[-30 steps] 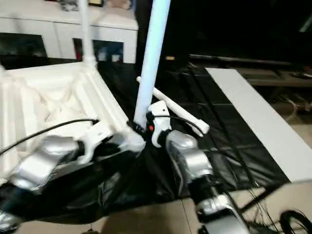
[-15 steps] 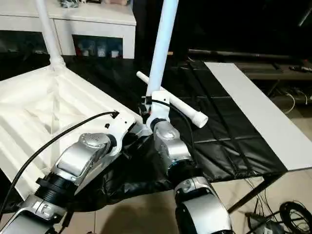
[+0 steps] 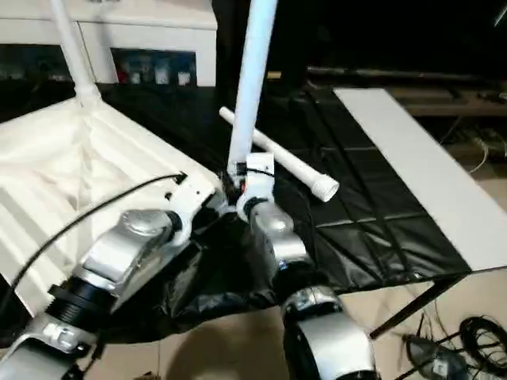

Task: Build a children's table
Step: Rotate leg to tighten

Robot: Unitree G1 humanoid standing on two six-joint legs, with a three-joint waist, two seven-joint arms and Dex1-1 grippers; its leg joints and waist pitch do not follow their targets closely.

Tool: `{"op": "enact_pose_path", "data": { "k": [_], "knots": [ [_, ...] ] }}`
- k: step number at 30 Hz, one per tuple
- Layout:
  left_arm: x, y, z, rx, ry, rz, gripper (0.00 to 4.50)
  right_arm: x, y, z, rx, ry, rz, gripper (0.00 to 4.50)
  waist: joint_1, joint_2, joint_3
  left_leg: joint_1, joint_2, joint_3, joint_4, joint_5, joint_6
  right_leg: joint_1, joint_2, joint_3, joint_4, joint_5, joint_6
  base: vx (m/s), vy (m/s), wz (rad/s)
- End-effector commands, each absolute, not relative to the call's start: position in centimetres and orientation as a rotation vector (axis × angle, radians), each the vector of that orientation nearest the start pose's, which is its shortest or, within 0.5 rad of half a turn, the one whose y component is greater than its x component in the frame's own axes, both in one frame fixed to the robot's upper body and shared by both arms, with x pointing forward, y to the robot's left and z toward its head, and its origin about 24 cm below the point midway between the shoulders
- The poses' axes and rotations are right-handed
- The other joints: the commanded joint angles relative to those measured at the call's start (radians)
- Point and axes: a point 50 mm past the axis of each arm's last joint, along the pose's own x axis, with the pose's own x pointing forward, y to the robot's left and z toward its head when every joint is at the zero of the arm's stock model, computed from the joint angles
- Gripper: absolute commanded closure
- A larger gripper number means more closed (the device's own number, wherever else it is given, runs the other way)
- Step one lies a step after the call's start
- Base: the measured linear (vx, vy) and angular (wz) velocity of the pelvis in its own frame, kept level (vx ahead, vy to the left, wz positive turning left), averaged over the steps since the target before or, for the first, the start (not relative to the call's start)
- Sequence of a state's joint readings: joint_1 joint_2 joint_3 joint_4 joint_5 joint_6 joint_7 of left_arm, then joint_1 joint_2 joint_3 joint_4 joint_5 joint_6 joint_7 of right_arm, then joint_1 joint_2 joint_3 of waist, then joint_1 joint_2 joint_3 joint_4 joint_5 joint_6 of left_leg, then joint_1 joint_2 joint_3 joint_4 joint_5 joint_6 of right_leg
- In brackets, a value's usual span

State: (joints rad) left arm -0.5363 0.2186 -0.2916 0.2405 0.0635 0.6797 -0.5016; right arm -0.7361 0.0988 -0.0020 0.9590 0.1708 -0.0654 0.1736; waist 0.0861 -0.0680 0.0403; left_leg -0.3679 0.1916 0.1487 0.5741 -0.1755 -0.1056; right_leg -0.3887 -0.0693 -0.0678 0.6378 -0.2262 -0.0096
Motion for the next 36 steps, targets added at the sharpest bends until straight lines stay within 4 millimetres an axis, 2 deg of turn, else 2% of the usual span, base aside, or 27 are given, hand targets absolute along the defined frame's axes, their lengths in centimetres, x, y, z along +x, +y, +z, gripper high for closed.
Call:
{"op": "enact_pose_path", "data": {
  "k": [1,2,3,5,7,9,11,13,14,16,17,20,21,22,23,24,27,28,29,36],
  "knots": [
    [32.5,10.3,6.8,0.408,0.484,-0.674,4.5,35.5,-5.7,4.5,0.187,0.199,0.424,1.43,-0.004,0.021,-0.054,-0.002,0.038,-0.002,-0.074,-0.16,0.016,0.046,-0.072,0.054,-0.077,-0.01,-0.161,0.0,0.0,0.0],
    [32.4,10.4,6.9,0.409,0.475,-0.686,4.5,35.6,-5.8,4.8,0.181,0.174,0.442,1.3,-0.002,0.026,-0.055,-0.001,0.039,-0.002,-0.073,-0.141,0.016,0.047,-0.07,0.053,-0.074,0.024,-0.165,0.0,0.0,0.0],
    [32.4,10.5,7.0,0.409,0.471,-0.693,4.5,35.5,-5.9,5.1,0.175,0.152,0.462,1.18,-0.003,0.025,-0.057,0.004,0.04,0.001,-0.068,-0.103,0.022,0.046,-0.065,0.053,-0.068,0.103,-0.176,0.0,0.0,0.0],
    [32.2,10.8,7.1,0.409,0.47,-0.715,4.5,35.4,-6.2,5.8,0.172,0.099,0.514,1.04,-0.003,0.023,-0.063,0.001,0.034,0.005,-0.058,-0.011,0.044,0.054,-0.06,0.051,-0.056,0.247,-0.198,0.0,0.0,0.0],
    [32.1,11.0,7.1,0.415,0.466,-0.739,4.5,35.2,-6.5,6.3,0.159,0.063,0.565,0.96,0.0,0.021,-0.065,0.001,0.034,0.007,-0.054,0.029,0.064,0.055,-0.058,0.051,-0.052,0.313,-0.207,0.0,0.0,0.0],
    [32.0,11.1,7.2,0.422,0.465,-0.766,4.5,34.8,-6.8,6.5,0.141,0.044,0.612,0.79,0.0,0.021,-0.06,0.001,0.035,0.01,-0.056,-0.014,0.069,0.055,-0.061,0.051,-0.059,0.268,-0.207,0.0,0.0,0.0],
    [31.7,11.4,7.1,0.43,0.465,-0.813,4.5,34.2,-7.3,6.8,0.111,0.026,0.68,0.56,0.003,0.019,-0.056,0.001,0.038,0.009,-0.061,-0.061,0.059,0.057,-0.063,0.052,-0.067,0.188,-0.201,0.0,0.0,0.0],
    [31.1,11.8,7.1,0.458,0.452,-0.906,4.5,33.3,-8.4,7.0,0.063,0.028,0.756,0.47,0.006,0.021,-0.053,0.006,0.042,0.008,-0.065,-0.103,0.042,0.053,-0.062,0.052,-0.073,0.106,-0.19,0.0,0.0,0.0],
    [31.1,11.8,7.1,0.456,0.453,-0.911,4.5,33.3,-8.5,7.0,0.06,0.029,0.756,0.36,0.008,0.022,-0.053,0.006,0.043,0.009,-0.064,-0.107,0.039,0.053,-0.062,0.053,-0.074,0.096,-0.186,0.0,0.0,0.0],
    [30.0,12.3,7.0,0.446,0.467,-1.034,4.5,32.6,-10.2,7.0,0.002,0.06,0.786,0.19,0.011,0.022,-0.05,0.009,0.044,0.01,-0.067,-0.124,0.025,0.05,-0.061,0.054,-0.077,0.048,-0.181,0.0,0.0,0.0],
    [29.1,12.6,7.0,0.44,0.483,-1.119,4.5,32.1,-11.0,6.9,-0.035,0.085,0.829,0.19,0.011,0.022,-0.05,0.008,0.045,0.011,-0.067,-0.127,0.02,0.049,-0.061,0.055,-0.076,0.042,-0.181,0.0,0.0,0.0],
    [28.6,12.9,6.9,0.437,0.51,-1.156,4.5,31.7,-11.5,6.8,-0.066,0.104,0.863,0.19,0.017,0.024,-0.048,0.012,0.044,0.015,-0.067,-0.141,0.014,0.043,-0.058,0.056,-0.077,0.027,-0.182,0.0,0.0,0.0],
    [28.3,13.3,6.9,0.449,0.522,-1.189,4.5,31.3,-11.9,6.8,-0.067,0.123,0.911,0.19,0.022,0.03,-0.046,0.017,0.044,0.016,-0.069,-0.166,0.008,0.042,-0.057,0.055,-0.081,-0.002,-0.183,0.0,0.0,0.0],
    [27.7,13.9,6.9,0.47,0.541,-1.241,4.5,30.6,-12.6,7.0,-0.042,0.155,0.991,0.19,0.022,0.031,-0.044,0.016,0.044,0.018,-0.07,-0.184,0.01,0.041,-0.057,0.056,-0.083,-0.02,-0.181,0.0,0.0,0.0],
    [27.5,14.1,6.9,0.473,0.546,-1.259,4.5,30.3,-12.7,7.1,-0.035,0.163,1.014,0.19,0.023,0.026,-0.045,0.013,0.048,0.014,-0.072,-0.196,0.014,0.047,-0.061,0.057,-0.082,-0.04,-0.173,0.0,0.0,0.0],
    [27.4,14.3,7.0,0.472,0.552,-1.261,4.5,30.2,-12.8,7.2,-0.041,0.171,1.037,0.19,0.024,0.027,-0.043,0.016,0.047,0.017,-0.072,-0.199,0.014,0.042,-0.062,0.057,-0.084,-0.059,-0.172,0.0,0.0,0.0],
    [27.5,14.4,7.0,0.475,0.551,-1.259,4.5,30.1,-12.8,7.2,-0.042,0.175,1.044,0.19,0.022,0.027,-0.042,0.017,0.046,0.017,-0.073,-0.211,0.003,0.041,-0.063,0.057,-0.087,-0.095,-0.179,0.0,0.0,0.0],
    [27.5,14.5,7.0,0.478,0.551,-1.253,4.5,30.0,-12.8,7.2,-0.051,0.179,1.064,0.19,0.023,0.026,-0.043,0.017,0.046,0.017,-0.073,-0.215,0.002,0.042,-0.064,0.057,-0.088,-0.105,-0.178,0.0,0.0,0.0],
    [27.6,14.7,7.1,0.486,0.557,-1.251,4.5,29.7,-12.6,7.1,-0.072,0.198,1.122,0.19,0.024,0.021,-0.044,0.016,0.046,0.016,-0.072,-0.209,0.003,0.044,-0.065,0.057,-0.088,-0.116,-0.175,0.0,0.0,0.0],
    [27.6,14.8,7.2,0.494,0.555,-1.259,4.5,30.0,-11.9,6.6,-0.138,0.239,1.16,0.19,0.024,0.021,-0.05,0.015,0.044,0.017,-0.065,-0.141,0.016,0.046,-0.063,0.055,-0.076,-0.027,-0.191,0.0,0.0,0.0]
  ]
}}
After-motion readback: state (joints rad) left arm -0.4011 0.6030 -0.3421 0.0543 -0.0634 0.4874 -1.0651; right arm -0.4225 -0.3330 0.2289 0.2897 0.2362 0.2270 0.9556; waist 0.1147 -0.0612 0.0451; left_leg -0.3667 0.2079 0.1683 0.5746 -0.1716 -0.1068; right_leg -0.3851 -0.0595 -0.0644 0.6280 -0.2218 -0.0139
